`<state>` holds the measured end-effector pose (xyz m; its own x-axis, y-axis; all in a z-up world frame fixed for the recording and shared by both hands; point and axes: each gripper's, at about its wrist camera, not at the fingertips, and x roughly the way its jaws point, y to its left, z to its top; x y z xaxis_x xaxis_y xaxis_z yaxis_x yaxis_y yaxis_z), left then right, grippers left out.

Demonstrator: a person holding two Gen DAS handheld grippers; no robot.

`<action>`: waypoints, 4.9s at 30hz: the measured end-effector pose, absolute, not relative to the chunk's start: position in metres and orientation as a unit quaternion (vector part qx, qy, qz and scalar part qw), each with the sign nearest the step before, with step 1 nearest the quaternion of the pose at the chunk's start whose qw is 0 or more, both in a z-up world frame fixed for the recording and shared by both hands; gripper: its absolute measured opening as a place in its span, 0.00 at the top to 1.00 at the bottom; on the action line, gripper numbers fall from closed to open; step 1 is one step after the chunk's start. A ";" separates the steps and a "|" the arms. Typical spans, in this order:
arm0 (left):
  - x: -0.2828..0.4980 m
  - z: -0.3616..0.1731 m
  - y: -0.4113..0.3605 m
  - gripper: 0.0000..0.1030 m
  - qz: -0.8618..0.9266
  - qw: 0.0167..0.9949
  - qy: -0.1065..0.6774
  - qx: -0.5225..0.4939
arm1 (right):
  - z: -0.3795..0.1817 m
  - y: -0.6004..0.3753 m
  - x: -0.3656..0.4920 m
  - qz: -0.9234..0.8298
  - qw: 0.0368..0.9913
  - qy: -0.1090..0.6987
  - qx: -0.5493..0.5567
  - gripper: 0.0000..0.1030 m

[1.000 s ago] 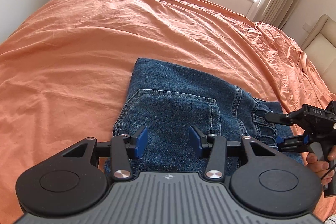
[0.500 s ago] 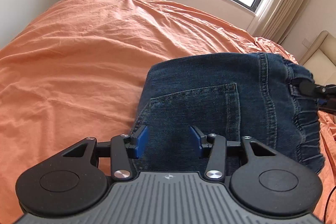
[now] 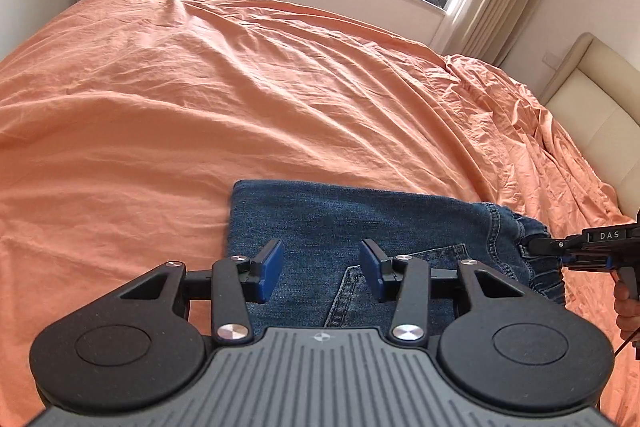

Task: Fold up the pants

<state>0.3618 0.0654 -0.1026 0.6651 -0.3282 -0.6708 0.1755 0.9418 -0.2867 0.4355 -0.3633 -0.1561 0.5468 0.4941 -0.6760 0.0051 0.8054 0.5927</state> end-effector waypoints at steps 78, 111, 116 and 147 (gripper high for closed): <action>0.223 -0.125 0.039 0.69 -0.077 0.781 0.601 0.150 | -0.204 -0.380 0.290 0.131 0.861 0.360 0.335 0.53; 0.369 -0.203 0.126 0.64 -0.145 0.792 0.472 -0.359 | -0.263 -0.406 0.408 0.232 0.765 0.438 0.411 0.49; 0.373 -0.199 0.121 0.83 -0.158 0.795 0.475 -0.342 | -0.261 -0.407 0.413 0.242 0.762 0.440 0.409 0.67; 0.341 -0.034 0.257 0.94 -0.047 0.883 0.438 -0.164 | -0.114 -0.164 0.433 0.333 0.805 0.389 0.301 0.85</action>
<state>0.3415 0.2566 -0.0344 0.6124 -0.2266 -0.7574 -0.0608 0.9417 -0.3309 0.4328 -0.1636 -0.1136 0.4755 0.7696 -0.4261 -0.3017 0.5977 0.7428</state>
